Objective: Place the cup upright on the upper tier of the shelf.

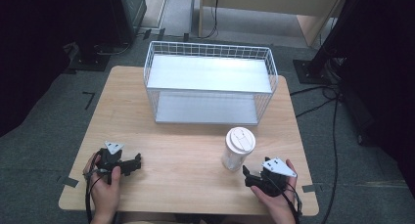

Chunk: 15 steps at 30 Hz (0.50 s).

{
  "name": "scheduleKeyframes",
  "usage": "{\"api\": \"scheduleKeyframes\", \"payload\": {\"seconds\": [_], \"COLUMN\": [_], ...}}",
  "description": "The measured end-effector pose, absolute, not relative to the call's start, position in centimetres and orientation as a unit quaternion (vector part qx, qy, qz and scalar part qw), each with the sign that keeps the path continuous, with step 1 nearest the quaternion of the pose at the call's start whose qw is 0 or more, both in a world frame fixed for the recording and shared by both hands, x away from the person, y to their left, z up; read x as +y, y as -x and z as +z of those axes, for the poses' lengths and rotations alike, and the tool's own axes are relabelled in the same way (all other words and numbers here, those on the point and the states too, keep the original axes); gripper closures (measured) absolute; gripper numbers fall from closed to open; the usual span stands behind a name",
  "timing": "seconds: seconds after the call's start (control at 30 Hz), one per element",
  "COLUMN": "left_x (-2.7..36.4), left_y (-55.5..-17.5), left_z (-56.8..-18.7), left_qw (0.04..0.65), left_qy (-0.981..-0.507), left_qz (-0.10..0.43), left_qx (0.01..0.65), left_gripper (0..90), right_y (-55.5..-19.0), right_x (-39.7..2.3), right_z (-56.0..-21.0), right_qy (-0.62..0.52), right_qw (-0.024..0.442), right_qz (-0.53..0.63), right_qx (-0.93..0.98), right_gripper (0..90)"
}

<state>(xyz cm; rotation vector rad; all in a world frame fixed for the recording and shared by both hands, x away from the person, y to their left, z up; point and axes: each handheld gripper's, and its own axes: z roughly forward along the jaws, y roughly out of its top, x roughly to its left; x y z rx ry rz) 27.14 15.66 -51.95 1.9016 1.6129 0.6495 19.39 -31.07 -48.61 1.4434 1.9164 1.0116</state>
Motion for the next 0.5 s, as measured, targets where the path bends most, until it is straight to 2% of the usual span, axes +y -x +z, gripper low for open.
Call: {"api": "scheduleKeyframes", "payload": {"seconds": [0.5], "left_x": [15.4], "left_y": [-26.9], "left_z": [-51.9], "left_qw": [0.278], "left_qy": [-0.709], "left_qz": [0.243], "left_qx": [0.601], "left_gripper": [0.0], "right_y": [-20.1], "right_x": [-28.5], "right_z": [-47.6], "right_qy": [-0.514], "right_qw": [0.254], "right_qz": [0.408], "right_qx": [0.711], "right_gripper": [13.6]}}
